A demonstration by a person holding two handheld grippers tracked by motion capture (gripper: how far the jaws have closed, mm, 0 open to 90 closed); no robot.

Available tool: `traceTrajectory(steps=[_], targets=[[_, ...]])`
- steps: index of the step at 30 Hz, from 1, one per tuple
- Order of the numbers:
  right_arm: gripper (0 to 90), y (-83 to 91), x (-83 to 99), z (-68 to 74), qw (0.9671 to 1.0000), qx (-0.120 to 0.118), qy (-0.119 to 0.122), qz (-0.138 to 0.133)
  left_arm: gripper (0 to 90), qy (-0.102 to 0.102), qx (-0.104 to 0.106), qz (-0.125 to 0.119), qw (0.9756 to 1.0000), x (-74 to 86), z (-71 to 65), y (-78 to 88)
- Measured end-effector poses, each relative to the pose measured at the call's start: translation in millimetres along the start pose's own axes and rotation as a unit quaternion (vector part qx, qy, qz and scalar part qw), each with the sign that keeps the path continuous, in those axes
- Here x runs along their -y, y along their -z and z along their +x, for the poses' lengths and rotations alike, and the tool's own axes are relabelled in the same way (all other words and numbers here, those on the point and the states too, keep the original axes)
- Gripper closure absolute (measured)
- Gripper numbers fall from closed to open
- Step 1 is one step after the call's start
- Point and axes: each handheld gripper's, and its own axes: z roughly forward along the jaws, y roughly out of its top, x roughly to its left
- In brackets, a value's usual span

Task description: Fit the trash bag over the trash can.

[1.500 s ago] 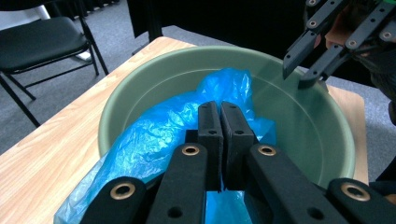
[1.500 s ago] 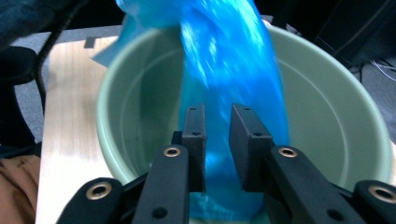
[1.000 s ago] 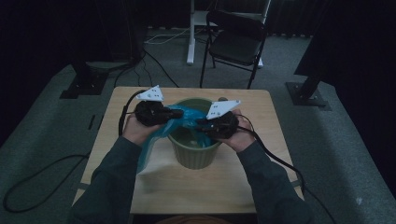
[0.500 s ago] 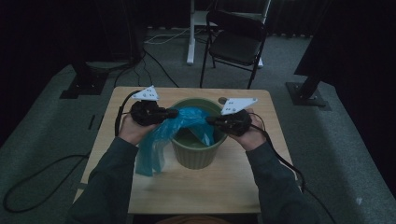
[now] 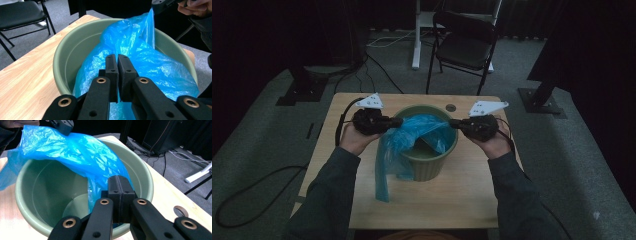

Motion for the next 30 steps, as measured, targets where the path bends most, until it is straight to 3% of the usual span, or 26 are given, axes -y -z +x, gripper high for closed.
traceTrajectory(steps=[1,3,8,16,21,28,30], targets=[[89.1,-0.1,0.0,0.7,1.0,-0.003,0.001,0.0,87.6,0.0,-0.001,-0.001,1.0,-0.1,-0.2,-0.3],[74.4,-1.1,-0.9,4.3,0.9999,-0.014,0.006,-0.005,88.6,-0.001,-0.002,-0.001,1.0,-0.1,-0.4,-0.6],[66.8,-3.5,-3.3,10.1,0.9995,-0.027,0.017,-0.008,89.6,-0.002,-0.003,-0.002,1.0,-0.1,-0.8,-0.4],[64.0,-22.3,-6.6,25.9,0.9964,-0.067,0.051,0.004,89.7,-0.006,-0.005,-0.003,1.0,-1.1,-3.6,0.4],[63.8,-32.5,-9.2,35.8,0.9943,-0.091,0.055,0.008,89.6,-0.008,-0.006,-0.006,0.9999,-1.7,-5.1,1.6],[61.2,-45.2,-15.7,50.2,0.9907,-0.11,0.075,0.024,89.6,-0.006,-0.011,-0.009,0.9999,-1.2,-4.0,3.9],[60.4,-48.5,-16.2,52.3,0.9906,-0.102,0.084,0.034,89.6,-0.006,-0.013,-0.006,0.9999,-0.6,-3.1,4.9]])
